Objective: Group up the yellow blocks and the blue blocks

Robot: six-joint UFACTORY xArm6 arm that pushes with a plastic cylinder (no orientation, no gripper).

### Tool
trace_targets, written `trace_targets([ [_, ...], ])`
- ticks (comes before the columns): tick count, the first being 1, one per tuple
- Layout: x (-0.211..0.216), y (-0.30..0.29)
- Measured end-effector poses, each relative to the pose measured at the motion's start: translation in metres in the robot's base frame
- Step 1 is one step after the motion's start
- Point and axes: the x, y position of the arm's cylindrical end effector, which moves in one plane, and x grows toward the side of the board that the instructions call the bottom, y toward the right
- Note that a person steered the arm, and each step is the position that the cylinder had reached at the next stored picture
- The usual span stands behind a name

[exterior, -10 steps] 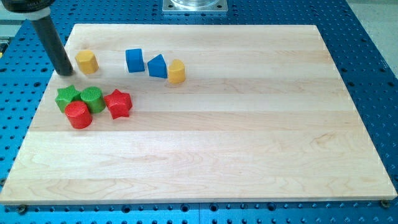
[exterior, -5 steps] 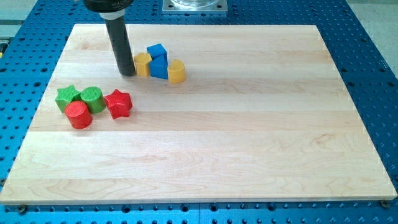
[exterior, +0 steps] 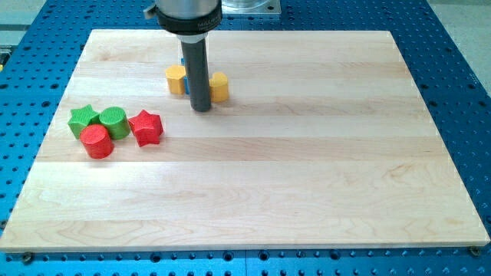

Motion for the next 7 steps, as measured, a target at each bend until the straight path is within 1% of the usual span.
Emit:
trace_targets([
  [1,0.007,0.028],
  [2,-0.003,0.043],
  [3,-0.008,0.044],
  [5,-0.041,0.044],
  [7,-0.040,0.043],
])
